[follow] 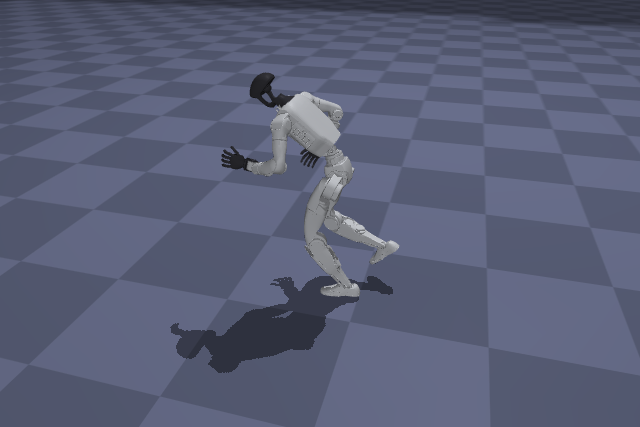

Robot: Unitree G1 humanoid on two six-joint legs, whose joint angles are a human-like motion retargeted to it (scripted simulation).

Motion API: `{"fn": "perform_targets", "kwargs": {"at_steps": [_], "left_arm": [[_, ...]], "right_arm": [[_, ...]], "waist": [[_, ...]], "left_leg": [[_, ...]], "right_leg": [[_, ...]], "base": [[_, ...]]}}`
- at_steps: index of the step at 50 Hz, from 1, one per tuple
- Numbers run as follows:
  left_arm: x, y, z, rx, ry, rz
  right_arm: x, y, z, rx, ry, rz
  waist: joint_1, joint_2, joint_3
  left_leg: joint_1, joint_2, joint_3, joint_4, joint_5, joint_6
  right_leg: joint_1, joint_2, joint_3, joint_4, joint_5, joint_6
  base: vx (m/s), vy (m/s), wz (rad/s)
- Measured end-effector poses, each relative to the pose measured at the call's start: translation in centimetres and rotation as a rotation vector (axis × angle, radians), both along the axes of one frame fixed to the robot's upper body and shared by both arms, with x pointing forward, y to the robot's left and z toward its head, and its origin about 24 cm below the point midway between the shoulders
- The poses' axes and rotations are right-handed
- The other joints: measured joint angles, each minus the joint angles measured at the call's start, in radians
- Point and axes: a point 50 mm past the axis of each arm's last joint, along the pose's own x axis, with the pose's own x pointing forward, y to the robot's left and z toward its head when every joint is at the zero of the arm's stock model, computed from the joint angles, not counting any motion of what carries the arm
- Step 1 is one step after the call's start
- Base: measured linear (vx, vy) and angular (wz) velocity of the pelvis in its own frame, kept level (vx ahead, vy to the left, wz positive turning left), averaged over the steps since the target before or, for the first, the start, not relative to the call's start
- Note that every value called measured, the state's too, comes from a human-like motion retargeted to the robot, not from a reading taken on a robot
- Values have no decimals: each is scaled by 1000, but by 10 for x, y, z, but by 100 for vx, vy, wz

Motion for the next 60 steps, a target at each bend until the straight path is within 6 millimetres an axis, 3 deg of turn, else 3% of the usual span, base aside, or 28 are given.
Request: {"fn": "perform_targets", "kwargs": {"at_steps": [3,5,8,10,12,14,16,18,20,23,25,27,29,31,33,35,37,38,40,42,45,48,50,51,53,56,58,60], "left_arm": [[-27,-35,117,29,-479,-40],[-62,-49,169,17,-714,-107],[-104,-59,206,-9,-888,-270],[-113,-60,210,-19,-907,-342],[-104,-57,200,-43,-851,-378],[-86,-52,178,-66,-760,-368],[-64,-42,142,-76,-637,-291],[-42,-26,93,-95,-467,-151],[-25,-3,30,-139,-239,12],[-29,34,-76,-232,161,194],[-52,48,-134,-338,393,255],[-85,60,-168,-376,543,279],[-113,67,-192,-411,682,286],[-139,76,-206,-421,814,267],[-162,86,-217,-415,934,257],[-187,94,-226,-396,1042,279],[-203,97,-234,-402,1106,323],[-207,98,-238,-419,1121,343],[-203,98,-244,-445,1117,363],[-175,92,-247,-436,1063,337],[-96,77,-223,-434,866,239],[6,40,-134,-284,559,65],[39,4,-60,-163,338,-30],[45,-16,-23,-121,220,-70],[41,-54,50,-65,-19,-144],[3,-92,139,-50,-351,-252],[-29,-106,180,-84,-526,-323],[-55,-111,203,-149,-637,-406]], "right_arm": [[-46,-40,-2,-173,127,69],[-68,-60,6,-266,206,131],[-103,-85,1,-267,374,90],[-129,-94,-9,-214,470,2],[-146,-96,-15,-159,494,-91],[-147,-95,-15,-128,441,-161],[-128,-92,-12,-100,323,-216],[-86,-81,-8,-25,161,-257],[-21,-58,7,78,-36,-284],[74,-11,90,159,-425,-241],[103,23,172,198,-715,-131],[96,53,248,250,-1003,23],[71,74,305,171,-1251,155],[41,87,340,78,-1449,259],[17,91,350,27,-1573,331],[5,89,338,22,-1601,353],[5,87,313,27,-1524,364],[8,86,299,19,-1460,372],[18,84,271,-48,-1302,391],[35,83,235,-145,-1088,408],[64,76,143,-194,-636,332],[67,54,24,-172,-150,81],[38,32,-38,-113,143,-31],[21,18,-56,-84,241,-59],[-12,-11,-76,-75,374,-89],[-49,-42,-80,-132,469,-55],[-69,-57,-79,-126,529,-45],[-88,-69,-78,-84,587,-57]], "waist": [[-154,89,0],[-257,138,0],[-393,174,-1],[-459,182,0],[-484,190,0],[-482,194,0],[-456,208,0],[-411,225,0],[-360,222,0],[-270,186,0],[-171,167,0],[-68,122,0],[26,82,0],[97,50,0],[157,39,0],[221,53,0],[260,72,0],[269,76,0],[257,55,0],[190,-13,0],[126,-88,0],[86,-116,0],[32,-94,0],[-6,-70,0],[-89,-25,0],[-215,2,0],[-303,-1,0],[-369,1,0]], "left_leg": [[91,16,-100,-93,74,-76],[172,40,-165,-202,155,-137],[341,55,-240,-372,305,-199],[483,76,-285,-470,392,-228],[610,98,-329,-514,465,-229],[675,99,-365,-427,515,-197],[652,104,-364,-205,519,-156],[546,132,-328,102,441,-109],[399,151,-290,396,323,-65],[148,116,-251,658,190,-18],[-27,100,-200,714,175,-26],[-130,37,-174,608,138,39],[-204,-4,-141,399,166,37],[-218,-23,-88,75,229,20],[-164,-8,10,-333,292,-20],[-72,26,141,-708,315,-102],[-26,66,233,-862,333,-172],[-12,87,260,-873,375,-179],[-13,119,283,-762,479,-107],[-135,134,238,-339,374,5],[-212,124,210,60,199,18],[-190,36,152,103,142,42],[-164,-2,83,114,141,20],[-155,-15,40,125,150,-5],[-137,-41,-48,141,171,-56],[-80,-97,-163,143,198,-114],[-17,-145,-230,150,188,-139],[56,-169,-294,178,146,-150]], "right_leg": [[-189,6,-118,-223,13,40],[-245,11,-199,-531,69,88],[-204,14,-259,-1136,204,183],[-171,-2,-263,-1385,214,232],[-122,-37,-292,-1450,207,252],[-54,-86,-358,-1394,266,250],[-25,-113,-392,-1228,301,211],[-59,-98,-359,-980,186,139],[-81,-60,-313,-793,57,73],[-48,3,-255,-698,-26,-1],[-26,35,-202,-643,-54,-45],[41,37,-158,-645,-28,-19],[115,22,-114,-660,-2,6],[202,6,-79,-702,42,37],[301,17,-43,-752,113,77],[425,69,20,-798,197,125],[533,124,120,-800,283,169],[566,148,175,-770,327,189],[571,163,242,-635,395,218],[497,73,209,-406,349,193],[317,-48,178,-56,166,90],[59,-48,187,110,32,8],[-73,-25,150,76,-16,-25],[-119,-19,121,2,-25,-27],[-186,-12,75,-206,-15,-7],[-170,-28,89,-728,137,103],[-98,-80,141,-1119,232,183],[-36,-138,177,-1371,242,241]], "base": [[131,-12,139],[137,-24,118],[150,-39,126],[162,-55,121],[161,-61,85],[157,-62,49],[150,-60,-19],[140,-57,-104],[128,-48,-154],[120,-30,-174],[123,-12,-187],[124,-2,-156],[132,8,-114],[141,14,-68],[152,20,-63],[163,28,-92],[164,35,-79],[155,36,-48],[145,34,6],[134,31,97],[116,24,126],[93,7,182],[86,-9,228],[86,-16,249],[86,-22,256],[86,-32,248],[91,-46,251],[92,-56,209]]}}
